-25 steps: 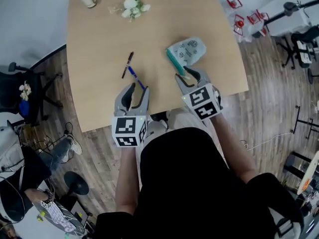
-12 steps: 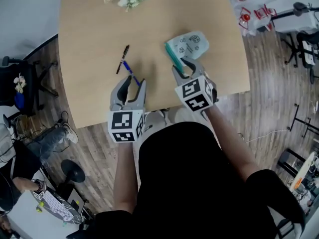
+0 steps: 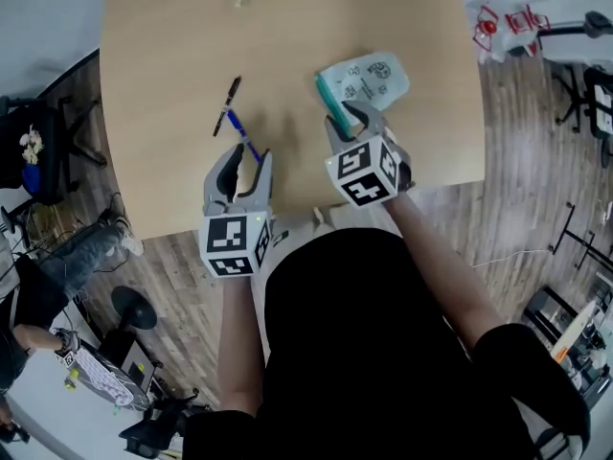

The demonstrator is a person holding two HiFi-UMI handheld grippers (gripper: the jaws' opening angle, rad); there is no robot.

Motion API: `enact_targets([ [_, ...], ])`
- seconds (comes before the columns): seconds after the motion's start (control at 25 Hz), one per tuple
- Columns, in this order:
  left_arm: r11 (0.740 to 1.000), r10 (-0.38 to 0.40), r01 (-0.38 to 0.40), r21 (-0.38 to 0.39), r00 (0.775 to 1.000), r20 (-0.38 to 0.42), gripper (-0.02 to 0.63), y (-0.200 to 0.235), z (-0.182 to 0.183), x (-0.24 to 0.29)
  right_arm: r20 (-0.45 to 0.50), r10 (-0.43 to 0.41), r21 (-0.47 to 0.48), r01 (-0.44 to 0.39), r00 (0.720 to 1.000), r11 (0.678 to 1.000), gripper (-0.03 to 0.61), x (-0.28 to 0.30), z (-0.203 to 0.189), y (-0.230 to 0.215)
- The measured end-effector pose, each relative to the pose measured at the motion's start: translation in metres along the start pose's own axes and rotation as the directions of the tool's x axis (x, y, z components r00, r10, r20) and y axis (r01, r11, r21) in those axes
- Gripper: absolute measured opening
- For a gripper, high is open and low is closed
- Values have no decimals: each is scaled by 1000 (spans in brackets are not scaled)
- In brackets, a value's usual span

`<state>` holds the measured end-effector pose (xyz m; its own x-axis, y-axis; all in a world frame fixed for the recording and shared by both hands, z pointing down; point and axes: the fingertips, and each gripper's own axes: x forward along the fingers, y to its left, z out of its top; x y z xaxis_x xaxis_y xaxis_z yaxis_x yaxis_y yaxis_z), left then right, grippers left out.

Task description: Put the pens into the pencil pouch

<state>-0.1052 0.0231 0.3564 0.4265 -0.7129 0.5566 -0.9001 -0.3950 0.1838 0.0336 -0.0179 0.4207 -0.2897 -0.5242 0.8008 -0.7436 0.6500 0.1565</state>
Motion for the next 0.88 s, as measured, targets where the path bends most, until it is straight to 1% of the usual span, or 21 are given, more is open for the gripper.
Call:
enact_targets([
  [0.2, 999, 29, -30, -20, 999, -27, 173, 5, -12, 6, -27, 13, -20, -13, 1000, 1000, 123, 17, -7, -1],
  [0.44, 999, 45, -46, -28, 997, -68, 173, 8, -29, 13, -52, 10, -42, -12, 999, 999, 123, 35, -17, 3],
  [0.72, 996, 76, -80, -47, 994, -83, 173, 9, -40, 22, -68, -9, -63, 5, 998, 998, 123, 51, -24, -3],
  [0.88, 995, 85, -90, -52, 993, -86, 173, 4, -43, 25, -74, 1, -69, -6, 997, 998, 123, 56, -27, -1],
])
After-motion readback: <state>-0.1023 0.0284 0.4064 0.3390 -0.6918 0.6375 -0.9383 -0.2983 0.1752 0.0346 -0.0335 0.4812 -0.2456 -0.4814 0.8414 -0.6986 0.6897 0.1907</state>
